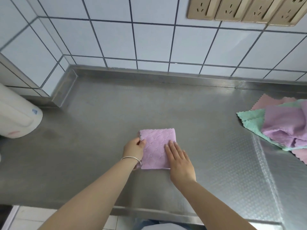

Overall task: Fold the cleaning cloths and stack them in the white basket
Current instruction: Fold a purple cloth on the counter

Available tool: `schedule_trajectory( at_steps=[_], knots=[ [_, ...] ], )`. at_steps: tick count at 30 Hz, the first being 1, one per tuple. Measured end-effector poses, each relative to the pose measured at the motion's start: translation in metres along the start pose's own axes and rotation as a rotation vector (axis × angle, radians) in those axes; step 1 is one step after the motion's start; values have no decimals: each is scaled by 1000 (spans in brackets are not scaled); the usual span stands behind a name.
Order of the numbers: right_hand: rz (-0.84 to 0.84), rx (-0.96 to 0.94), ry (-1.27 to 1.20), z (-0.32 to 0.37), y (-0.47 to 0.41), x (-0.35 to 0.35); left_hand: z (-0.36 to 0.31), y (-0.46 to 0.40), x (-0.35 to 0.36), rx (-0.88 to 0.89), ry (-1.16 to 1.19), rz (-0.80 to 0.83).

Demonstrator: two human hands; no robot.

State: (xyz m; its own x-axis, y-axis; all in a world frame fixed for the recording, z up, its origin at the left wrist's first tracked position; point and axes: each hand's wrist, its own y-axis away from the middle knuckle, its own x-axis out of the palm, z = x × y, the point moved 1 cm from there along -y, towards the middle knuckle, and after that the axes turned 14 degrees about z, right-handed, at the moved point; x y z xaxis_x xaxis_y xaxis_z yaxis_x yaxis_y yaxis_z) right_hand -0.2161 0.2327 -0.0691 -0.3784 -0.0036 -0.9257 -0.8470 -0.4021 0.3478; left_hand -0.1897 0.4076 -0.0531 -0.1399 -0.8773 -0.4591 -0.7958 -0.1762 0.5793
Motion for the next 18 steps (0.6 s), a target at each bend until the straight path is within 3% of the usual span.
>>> schedule_trajectory(
  at_steps=[9, 18],
  knots=[
    [74, -35, 86, 13, -1, -7, 14, -9, -1, -11, 43, -137],
    [255, -69, 118, 9, 0, -10, 16, -21, -3, 8, 50, -143]
  ],
)
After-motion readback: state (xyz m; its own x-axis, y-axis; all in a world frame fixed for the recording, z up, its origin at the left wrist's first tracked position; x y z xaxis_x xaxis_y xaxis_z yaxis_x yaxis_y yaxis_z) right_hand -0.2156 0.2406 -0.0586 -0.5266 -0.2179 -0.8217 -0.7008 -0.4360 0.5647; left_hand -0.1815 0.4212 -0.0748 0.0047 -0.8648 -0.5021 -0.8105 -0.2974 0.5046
